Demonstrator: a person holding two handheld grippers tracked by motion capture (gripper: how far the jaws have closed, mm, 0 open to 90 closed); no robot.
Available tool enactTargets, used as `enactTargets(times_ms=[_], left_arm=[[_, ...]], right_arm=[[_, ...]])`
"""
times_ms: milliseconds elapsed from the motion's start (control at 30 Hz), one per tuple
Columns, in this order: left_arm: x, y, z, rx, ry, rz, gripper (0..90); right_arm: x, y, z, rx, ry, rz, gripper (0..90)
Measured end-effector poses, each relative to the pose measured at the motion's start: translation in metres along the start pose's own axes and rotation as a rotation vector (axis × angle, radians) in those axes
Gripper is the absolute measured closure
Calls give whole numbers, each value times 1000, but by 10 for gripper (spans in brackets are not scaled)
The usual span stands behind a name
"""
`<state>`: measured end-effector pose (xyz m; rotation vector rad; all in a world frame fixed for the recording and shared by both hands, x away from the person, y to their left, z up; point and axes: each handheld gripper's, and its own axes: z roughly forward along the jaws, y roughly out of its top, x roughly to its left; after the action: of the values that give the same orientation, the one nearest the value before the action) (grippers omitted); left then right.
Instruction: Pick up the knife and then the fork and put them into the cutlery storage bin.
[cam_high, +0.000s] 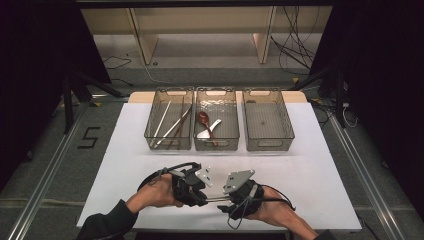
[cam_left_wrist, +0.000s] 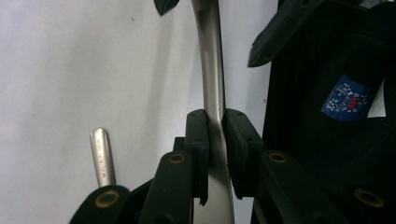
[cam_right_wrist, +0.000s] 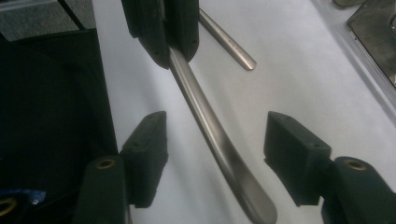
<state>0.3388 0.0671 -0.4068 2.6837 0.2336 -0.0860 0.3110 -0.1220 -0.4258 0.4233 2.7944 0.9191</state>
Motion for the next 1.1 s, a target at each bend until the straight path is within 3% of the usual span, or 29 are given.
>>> enactTargets(times_ms=[400, 433, 467, 733, 800, 900, 1100], left_arm=[[-3, 4, 2, 2, -44, 9, 794], [-5, 4, 3, -12, -48, -7, 794], [-4, 5, 2, -1, -50, 8, 794], [-4, 4, 5, 2, -81, 9, 793], [-3, 3, 4, -20, -86, -2, 802], [-4, 2, 5, -11, -98, 7, 806], [-3, 3, 3, -7, -100, -4, 782]], right_arm=[[8, 0, 9, 40, 11, -80, 633], [9, 0, 9, 44, 13, -82, 645], [9, 0, 10, 42, 8, -95, 659], [17, -1, 12, 40, 10, -192, 776], [17, -1, 12, 39, 23, -213, 821], [19, -1, 11, 38, 37, -251, 841], [18, -1, 10, 43, 60, -244, 845]])
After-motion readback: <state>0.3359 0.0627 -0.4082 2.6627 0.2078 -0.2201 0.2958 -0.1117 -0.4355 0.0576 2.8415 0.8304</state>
